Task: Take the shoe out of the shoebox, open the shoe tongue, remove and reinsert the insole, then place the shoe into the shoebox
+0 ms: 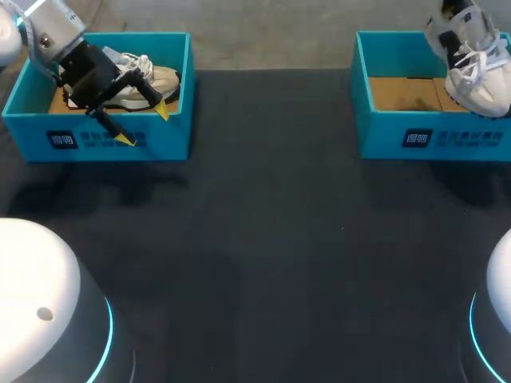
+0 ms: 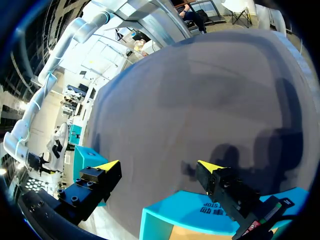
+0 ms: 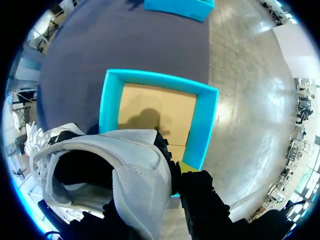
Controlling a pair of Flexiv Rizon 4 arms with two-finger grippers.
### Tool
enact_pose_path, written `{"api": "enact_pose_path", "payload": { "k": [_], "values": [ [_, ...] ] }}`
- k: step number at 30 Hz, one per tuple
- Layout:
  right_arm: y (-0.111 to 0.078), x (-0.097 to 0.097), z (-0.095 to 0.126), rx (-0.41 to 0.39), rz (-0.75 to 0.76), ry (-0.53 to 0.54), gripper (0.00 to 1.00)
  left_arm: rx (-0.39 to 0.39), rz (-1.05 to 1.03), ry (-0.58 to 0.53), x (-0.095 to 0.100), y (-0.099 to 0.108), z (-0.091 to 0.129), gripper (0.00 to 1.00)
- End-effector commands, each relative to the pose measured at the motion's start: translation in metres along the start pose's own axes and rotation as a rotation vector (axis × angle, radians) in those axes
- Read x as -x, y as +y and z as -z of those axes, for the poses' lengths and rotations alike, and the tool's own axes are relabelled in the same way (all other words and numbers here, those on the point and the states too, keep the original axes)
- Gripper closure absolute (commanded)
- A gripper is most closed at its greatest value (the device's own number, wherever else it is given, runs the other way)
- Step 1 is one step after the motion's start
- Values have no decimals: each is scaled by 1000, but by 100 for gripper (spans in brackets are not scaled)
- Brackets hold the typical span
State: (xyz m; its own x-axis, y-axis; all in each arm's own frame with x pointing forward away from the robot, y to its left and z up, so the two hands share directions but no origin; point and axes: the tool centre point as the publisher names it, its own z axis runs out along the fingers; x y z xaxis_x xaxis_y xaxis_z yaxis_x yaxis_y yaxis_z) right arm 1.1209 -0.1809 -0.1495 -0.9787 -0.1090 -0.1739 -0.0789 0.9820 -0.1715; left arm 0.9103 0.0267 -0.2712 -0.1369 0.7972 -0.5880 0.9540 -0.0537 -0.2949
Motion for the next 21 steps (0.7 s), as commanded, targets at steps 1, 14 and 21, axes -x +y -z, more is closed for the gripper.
{"api": "enact_pose_path", "payload": {
  "k": [1, 14, 21],
  "values": [
    [-1, 7, -1, 1, 2, 23, 100, 2, 0, 3, 0, -1, 0, 0],
    [-1, 7, -1, 1, 2, 23, 100, 2, 0, 3, 0, -1, 0, 0],
    [-13, 19, -2, -9, -146, 51, 100, 2, 0, 3, 0, -1, 0, 0]
  ]
}}
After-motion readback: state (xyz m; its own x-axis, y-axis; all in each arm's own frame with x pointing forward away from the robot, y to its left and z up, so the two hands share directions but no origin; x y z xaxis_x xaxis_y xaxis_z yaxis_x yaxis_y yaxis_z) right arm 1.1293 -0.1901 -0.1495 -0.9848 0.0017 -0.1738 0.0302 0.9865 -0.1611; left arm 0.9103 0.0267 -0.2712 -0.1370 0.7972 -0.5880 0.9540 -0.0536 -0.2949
